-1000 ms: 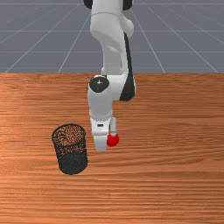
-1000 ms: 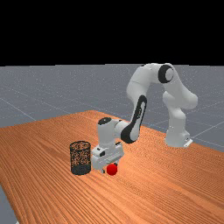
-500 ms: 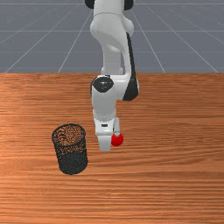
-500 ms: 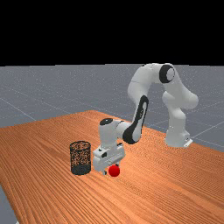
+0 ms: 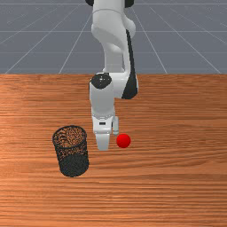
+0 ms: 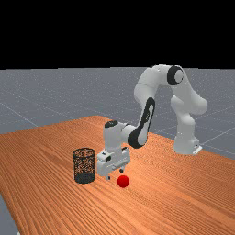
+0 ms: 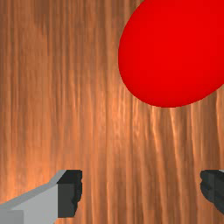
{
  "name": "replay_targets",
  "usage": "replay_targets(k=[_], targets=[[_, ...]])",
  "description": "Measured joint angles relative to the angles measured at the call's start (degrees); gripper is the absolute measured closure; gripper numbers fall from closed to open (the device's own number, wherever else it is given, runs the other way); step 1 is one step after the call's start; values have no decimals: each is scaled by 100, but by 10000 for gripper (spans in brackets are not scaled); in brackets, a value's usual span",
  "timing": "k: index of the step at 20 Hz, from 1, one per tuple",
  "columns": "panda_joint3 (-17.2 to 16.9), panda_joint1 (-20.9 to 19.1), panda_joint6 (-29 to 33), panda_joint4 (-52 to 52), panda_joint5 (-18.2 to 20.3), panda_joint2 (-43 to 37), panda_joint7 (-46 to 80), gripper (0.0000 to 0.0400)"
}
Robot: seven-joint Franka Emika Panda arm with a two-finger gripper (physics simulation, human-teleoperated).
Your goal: Put the ball into the container
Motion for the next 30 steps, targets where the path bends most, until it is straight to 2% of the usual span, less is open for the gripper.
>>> replay_targets(k=[2,3,9,30], targets=[[73,-64,-156,66,79,-2,-77,0],[-15,45,-140,55,30,-8,141,0],[20,265,-125,33,36,-20,416,0],[62,446,-195,127,23,81,597,0]])
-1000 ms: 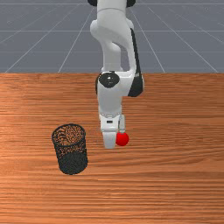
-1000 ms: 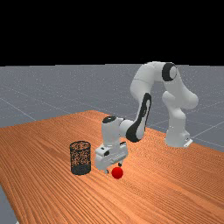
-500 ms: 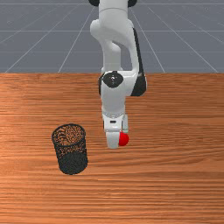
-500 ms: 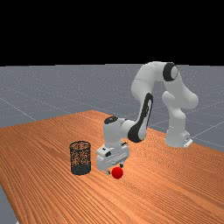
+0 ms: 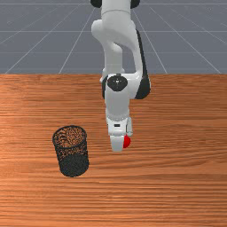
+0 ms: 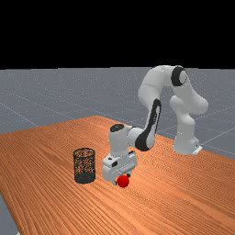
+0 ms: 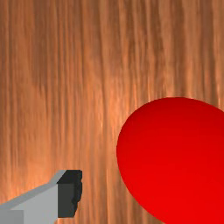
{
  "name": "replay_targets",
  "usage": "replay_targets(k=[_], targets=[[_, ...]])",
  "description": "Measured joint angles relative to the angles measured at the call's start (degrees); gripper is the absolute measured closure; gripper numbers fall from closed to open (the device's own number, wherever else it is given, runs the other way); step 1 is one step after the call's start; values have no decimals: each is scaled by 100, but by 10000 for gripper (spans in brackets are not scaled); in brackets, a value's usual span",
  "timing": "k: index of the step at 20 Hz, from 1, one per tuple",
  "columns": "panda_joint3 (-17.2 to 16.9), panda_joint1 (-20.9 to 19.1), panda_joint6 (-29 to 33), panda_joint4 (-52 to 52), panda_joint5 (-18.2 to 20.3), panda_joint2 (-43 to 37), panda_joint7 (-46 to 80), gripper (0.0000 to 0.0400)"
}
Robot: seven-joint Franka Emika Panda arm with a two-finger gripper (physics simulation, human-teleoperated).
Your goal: Put the ball into the container
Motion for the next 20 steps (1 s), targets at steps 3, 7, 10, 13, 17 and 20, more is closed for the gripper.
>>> replay_targets(k=[3,7,10,13,17,20], targets=[[-3,53,69,-34,21,-12,112,0],[16,98,-38,43,6,26,126,0],[19,96,-115,203,4,124,124,120],[20,95,52,204,5,144,121,123],[20,97,361,-125,9,-141,117,123],[17,99,224,-223,5,-414,124,123]])
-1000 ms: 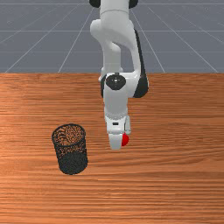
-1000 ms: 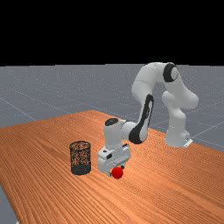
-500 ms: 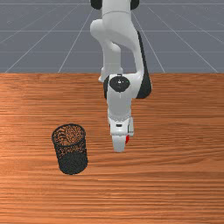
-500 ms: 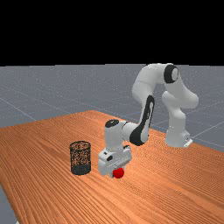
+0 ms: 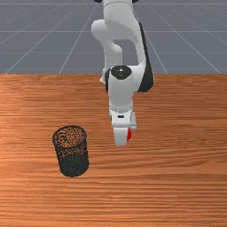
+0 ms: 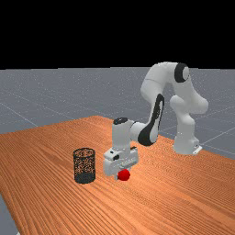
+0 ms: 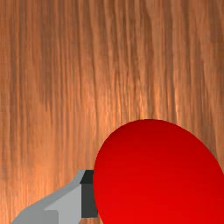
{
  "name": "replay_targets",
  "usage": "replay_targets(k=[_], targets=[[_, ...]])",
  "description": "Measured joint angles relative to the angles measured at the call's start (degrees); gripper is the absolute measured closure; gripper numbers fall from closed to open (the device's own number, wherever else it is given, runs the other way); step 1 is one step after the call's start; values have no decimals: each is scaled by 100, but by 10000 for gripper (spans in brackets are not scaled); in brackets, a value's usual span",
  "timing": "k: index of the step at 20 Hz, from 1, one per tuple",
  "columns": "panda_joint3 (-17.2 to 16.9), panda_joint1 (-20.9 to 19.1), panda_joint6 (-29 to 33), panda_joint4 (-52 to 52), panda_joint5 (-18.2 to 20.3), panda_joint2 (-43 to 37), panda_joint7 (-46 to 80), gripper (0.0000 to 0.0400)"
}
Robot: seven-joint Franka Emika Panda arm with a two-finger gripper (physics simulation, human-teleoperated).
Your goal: Put the ball into the container
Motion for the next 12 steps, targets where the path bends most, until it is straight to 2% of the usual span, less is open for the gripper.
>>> replay_targets(k=[6,10,11,12], targets=[[-8,8,-67,-276,-11,-556,15,123],[-10,8,-497,-239,-18,-890,25,123],[-113,90,-784,-73,-209,-849,157,123],[-103,32,-780,-79,-169,-854,63,123]])
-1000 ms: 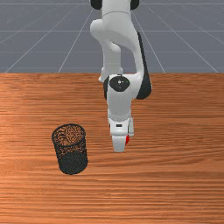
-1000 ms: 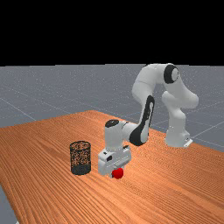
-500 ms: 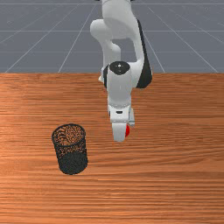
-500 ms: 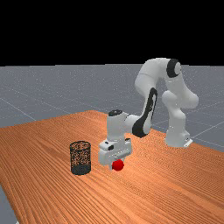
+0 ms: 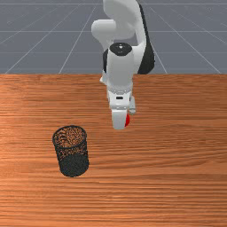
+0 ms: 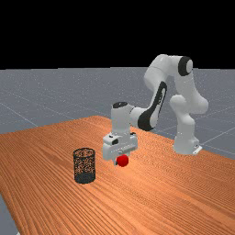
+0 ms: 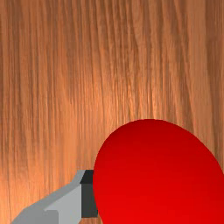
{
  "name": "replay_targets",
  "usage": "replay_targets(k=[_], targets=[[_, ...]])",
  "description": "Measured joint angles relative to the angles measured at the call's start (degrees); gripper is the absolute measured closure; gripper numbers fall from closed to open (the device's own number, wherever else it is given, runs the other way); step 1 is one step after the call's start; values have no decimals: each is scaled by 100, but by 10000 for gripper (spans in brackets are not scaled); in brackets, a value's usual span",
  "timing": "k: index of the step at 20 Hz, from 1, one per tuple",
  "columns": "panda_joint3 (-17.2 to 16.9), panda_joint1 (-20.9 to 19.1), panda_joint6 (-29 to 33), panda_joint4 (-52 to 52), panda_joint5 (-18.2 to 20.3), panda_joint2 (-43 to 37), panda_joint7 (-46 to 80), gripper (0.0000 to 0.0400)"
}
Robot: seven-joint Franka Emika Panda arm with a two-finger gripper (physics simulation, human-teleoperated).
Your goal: Put the ball into the container
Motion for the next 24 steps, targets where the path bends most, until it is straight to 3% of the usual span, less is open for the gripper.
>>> replay_targets(k=[6,8,12,24], targets=[[20,-411,-14,4,147,13,-744,123],[-13,-416,112,-125,178,-108,-619,123],[-132,-289,-267,-2,-94,-232,-369,123],[-188,-781,-382,18,132,-421,-1143,123]])
